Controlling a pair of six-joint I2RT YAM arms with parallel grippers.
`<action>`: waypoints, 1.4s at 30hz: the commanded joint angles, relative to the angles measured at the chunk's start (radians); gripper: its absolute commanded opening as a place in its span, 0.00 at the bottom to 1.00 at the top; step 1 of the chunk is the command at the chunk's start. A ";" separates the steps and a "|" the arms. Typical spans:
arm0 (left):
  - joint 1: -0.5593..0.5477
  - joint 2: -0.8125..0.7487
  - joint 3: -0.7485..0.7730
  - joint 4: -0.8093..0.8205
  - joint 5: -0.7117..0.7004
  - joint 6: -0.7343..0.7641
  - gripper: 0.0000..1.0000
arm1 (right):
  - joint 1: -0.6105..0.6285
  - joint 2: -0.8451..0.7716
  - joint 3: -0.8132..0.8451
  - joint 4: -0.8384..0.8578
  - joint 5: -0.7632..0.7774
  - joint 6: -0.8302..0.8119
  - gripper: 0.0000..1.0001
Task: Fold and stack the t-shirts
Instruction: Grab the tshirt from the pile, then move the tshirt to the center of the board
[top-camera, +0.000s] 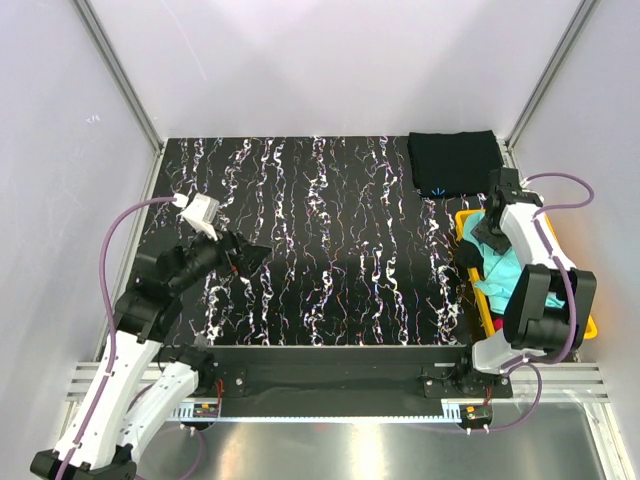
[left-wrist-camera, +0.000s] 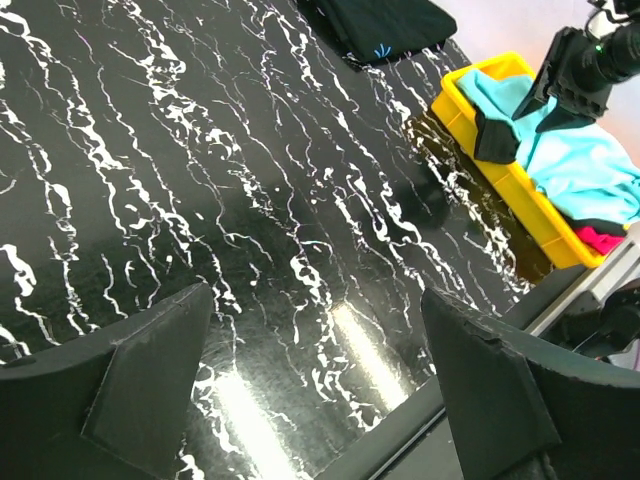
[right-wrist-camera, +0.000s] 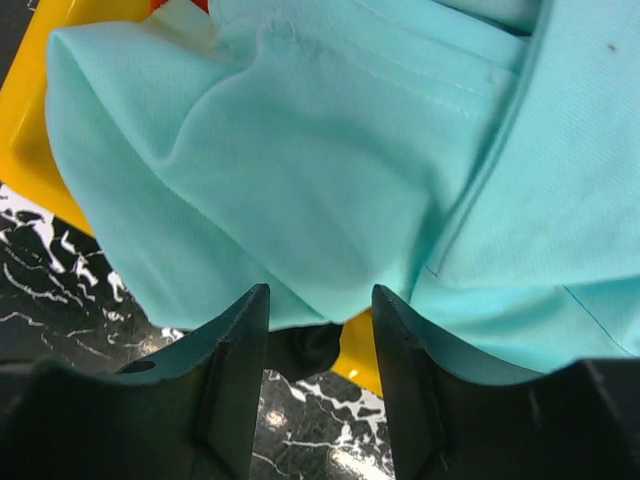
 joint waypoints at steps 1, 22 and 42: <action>-0.005 -0.012 0.048 -0.015 0.018 0.058 0.91 | -0.007 0.038 0.041 0.074 0.033 -0.037 0.52; -0.054 -0.015 0.100 -0.018 -0.026 -0.005 0.99 | -0.036 -0.134 0.429 -0.070 0.159 -0.169 0.00; -0.060 -0.114 0.150 -0.208 -0.132 -0.401 0.99 | 0.538 -0.305 0.439 0.078 -0.902 0.120 0.16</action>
